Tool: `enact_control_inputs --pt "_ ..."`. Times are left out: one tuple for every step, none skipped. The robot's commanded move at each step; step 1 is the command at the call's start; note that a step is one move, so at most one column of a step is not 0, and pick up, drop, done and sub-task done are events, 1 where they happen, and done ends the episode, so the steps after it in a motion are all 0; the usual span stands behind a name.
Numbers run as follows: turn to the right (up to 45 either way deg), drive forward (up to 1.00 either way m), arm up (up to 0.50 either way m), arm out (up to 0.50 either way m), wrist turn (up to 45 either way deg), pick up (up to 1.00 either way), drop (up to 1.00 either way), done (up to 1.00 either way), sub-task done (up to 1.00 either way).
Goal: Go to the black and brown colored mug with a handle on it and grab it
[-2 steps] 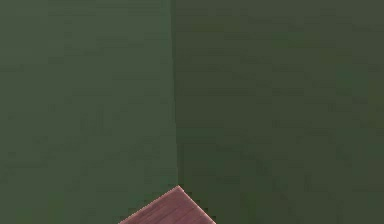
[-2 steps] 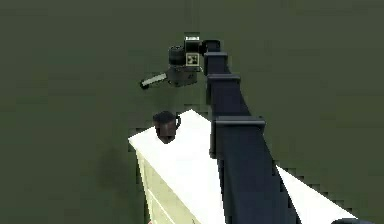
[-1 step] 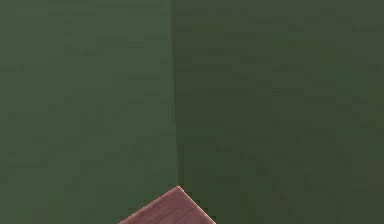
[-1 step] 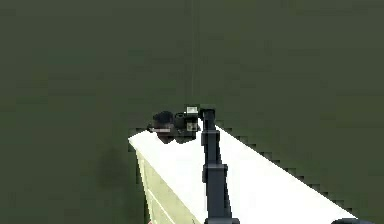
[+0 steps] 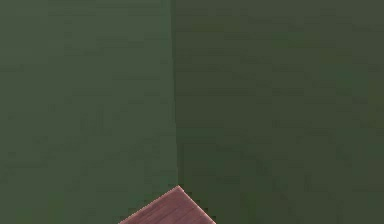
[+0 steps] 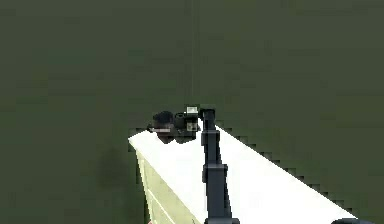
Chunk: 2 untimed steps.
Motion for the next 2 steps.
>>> enact_control_inputs --pt "0.0 0.00 0.10 0.00 0.0 0.00 0.00 0.00 0.00" --pt "0.0 0.00 0.00 0.00 0.0 0.00 0.00 1.00 0.00"
